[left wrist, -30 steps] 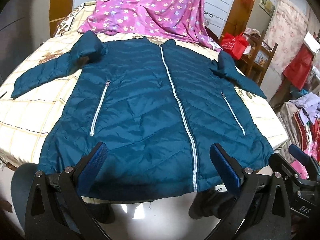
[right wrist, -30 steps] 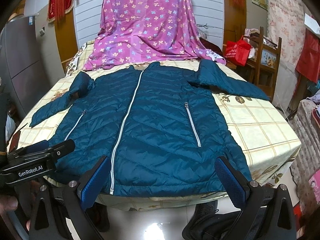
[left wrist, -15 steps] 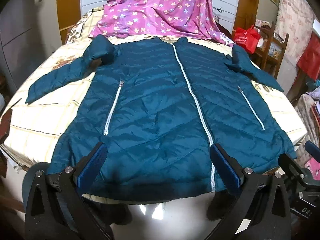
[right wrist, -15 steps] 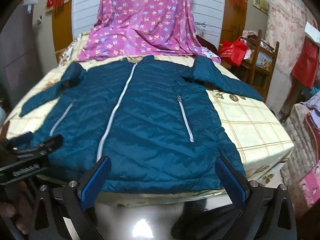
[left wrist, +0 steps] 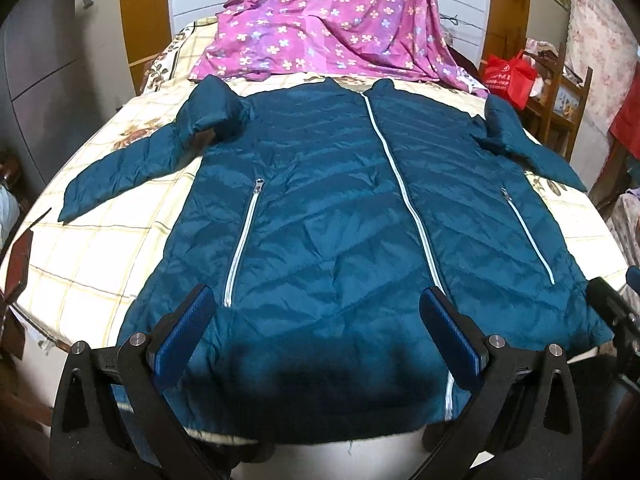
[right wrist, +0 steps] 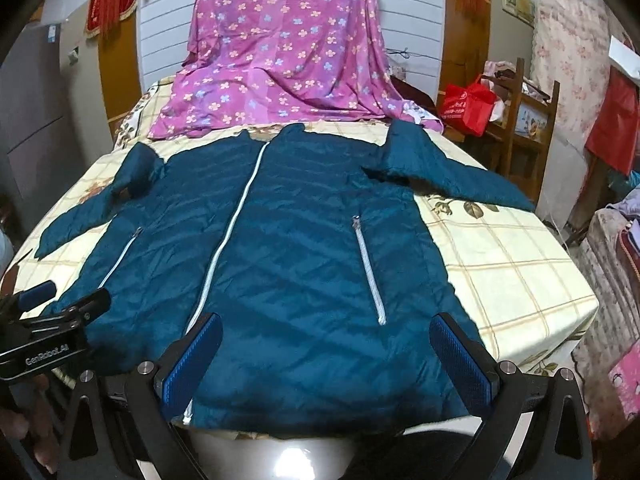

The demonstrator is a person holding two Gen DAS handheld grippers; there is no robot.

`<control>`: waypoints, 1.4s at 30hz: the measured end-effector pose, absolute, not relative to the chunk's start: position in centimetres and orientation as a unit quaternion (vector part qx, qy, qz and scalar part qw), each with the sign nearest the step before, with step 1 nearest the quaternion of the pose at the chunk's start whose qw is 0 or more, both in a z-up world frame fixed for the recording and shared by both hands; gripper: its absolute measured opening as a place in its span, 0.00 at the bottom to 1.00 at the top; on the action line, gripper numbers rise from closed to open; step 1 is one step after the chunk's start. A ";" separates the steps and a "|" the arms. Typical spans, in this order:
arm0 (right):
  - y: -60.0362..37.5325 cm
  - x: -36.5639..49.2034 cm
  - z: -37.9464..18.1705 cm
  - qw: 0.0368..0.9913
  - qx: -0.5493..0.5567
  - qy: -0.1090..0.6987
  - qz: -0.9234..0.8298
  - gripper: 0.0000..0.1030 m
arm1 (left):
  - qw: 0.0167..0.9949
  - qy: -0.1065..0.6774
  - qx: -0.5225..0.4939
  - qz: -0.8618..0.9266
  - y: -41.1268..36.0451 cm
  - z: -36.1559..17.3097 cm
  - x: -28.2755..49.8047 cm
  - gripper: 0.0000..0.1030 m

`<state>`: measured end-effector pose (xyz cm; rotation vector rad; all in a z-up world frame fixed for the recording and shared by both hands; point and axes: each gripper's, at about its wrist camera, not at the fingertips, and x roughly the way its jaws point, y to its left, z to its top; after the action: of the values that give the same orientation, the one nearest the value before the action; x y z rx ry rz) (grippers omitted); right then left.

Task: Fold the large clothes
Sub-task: 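Grasp the teal jacket sleeve with the left gripper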

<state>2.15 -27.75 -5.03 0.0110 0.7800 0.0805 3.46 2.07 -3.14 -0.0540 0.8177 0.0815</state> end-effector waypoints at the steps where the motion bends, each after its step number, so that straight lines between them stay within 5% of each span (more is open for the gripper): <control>1: -27.9 2.5 -5.1 0.924 0.005 0.380 0.039 1.00 | 0.916 0.399 -0.026 0.041 2.1 -3.2 3.7 1.00; 42: -29.4 9.1 -4.7 0.952 -0.004 0.304 0.021 1.00 | 0.909 0.408 -0.031 0.076 6.7 -3.7 10.3 1.00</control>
<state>9.08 -29.38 -4.73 -0.0079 0.6179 0.0428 10.26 6.67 -3.69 -0.0632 0.8410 0.1568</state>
